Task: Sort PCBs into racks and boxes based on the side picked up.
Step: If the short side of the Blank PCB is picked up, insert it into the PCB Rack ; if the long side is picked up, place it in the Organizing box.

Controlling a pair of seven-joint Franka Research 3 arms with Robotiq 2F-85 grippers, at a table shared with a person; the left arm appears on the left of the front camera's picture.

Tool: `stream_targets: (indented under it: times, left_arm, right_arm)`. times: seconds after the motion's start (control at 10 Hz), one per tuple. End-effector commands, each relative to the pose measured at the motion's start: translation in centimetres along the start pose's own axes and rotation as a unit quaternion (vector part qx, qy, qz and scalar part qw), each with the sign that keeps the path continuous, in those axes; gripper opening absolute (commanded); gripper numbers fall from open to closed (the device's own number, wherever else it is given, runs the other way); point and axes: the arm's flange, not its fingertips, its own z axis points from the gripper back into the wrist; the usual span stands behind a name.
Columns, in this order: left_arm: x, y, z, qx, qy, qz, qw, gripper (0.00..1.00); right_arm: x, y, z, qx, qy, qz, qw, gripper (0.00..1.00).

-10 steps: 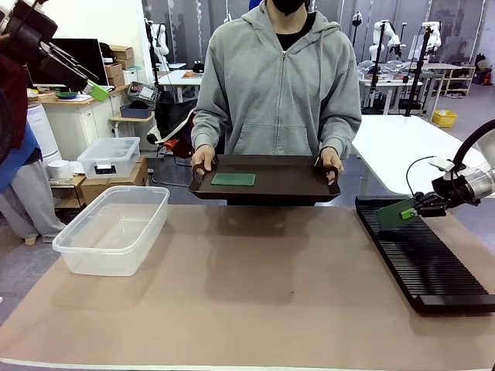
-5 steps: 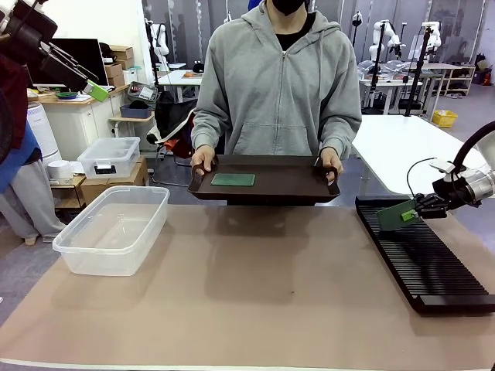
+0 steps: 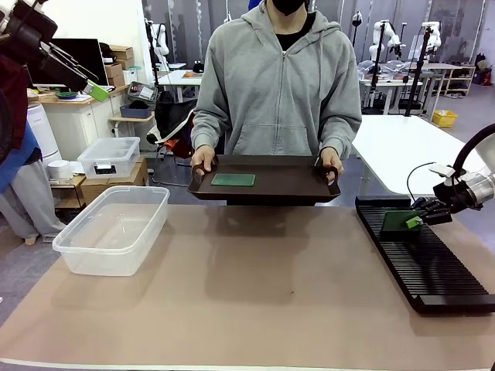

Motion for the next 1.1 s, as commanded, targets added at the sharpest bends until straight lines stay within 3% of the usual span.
stream_targets:
  times: [0.0, 0.1, 0.2, 0.3, 0.4, 0.5, 0.6, 0.7, 0.8, 1.0]
  left_arm:
    - [-0.1, -0.1, 0.1, -0.004, 0.0, -0.002, 1.0, 1.0]
    - [-0.1, -0.1, 0.1, -0.004, 0.0, -0.002, 1.0, 1.0]
    - [-0.1, -0.1, 0.1, -0.004, 0.0, -0.002, 1.0, 1.0]
    - [-0.1, -0.1, 0.1, -0.004, 0.0, -0.002, 1.0, 1.0]
    - [-0.1, -0.1, 0.1, -0.004, 0.0, -0.002, 1.0, 1.0]
    - [-0.1, -0.1, 0.1, -0.004, 0.0, -0.002, 1.0, 1.0]
    - [-0.1, -0.1, 0.1, -0.004, 0.0, -0.002, 1.0, 1.0]
    - [-0.1, -0.1, 0.1, -0.004, 0.0, -0.002, 1.0, 1.0]
    - [-0.1, -0.1, 0.1, -0.004, 0.0, -0.002, 1.0, 1.0]
    - [-0.1, -0.1, 0.1, -0.004, 0.0, -0.002, 1.0, 1.0]
  right_arm:
    - [0.0, 0.3, 0.1, 0.01, 0.005, 0.004, 1.0, 0.61]
    - [0.1, 0.3, 0.2, 0.01, 0.006, 0.005, 1.0, 0.45]
    - [0.2, 0.3, 0.3, 0.008, 0.007, 0.007, 1.0, 0.81]
    - [0.5, 0.4, 0.7, 0.003, 0.009, 0.009, 1.0, 0.64]
    - [1.1, 0.6, 1.3, 0.0, 0.01, 0.012, 1.0, 1.0]
    - [1.9, 0.7, 1.9, -0.006, 0.017, 0.015, 1.0, 0.84]
    - [2.6, 0.8, 2.4, -0.002, 0.019, 0.021, 1.0, 1.0]
    - [3.3, 1.1, 2.9, -0.001, 0.023, 0.026, 0.999, 0.81]
    - [4.0, 1.3, 3.3, 0.001, 0.024, 0.032, 0.999, 1.0]
    - [4.7, 1.7, 3.7, -0.002, 0.03, 0.037, 0.999, 1.0]
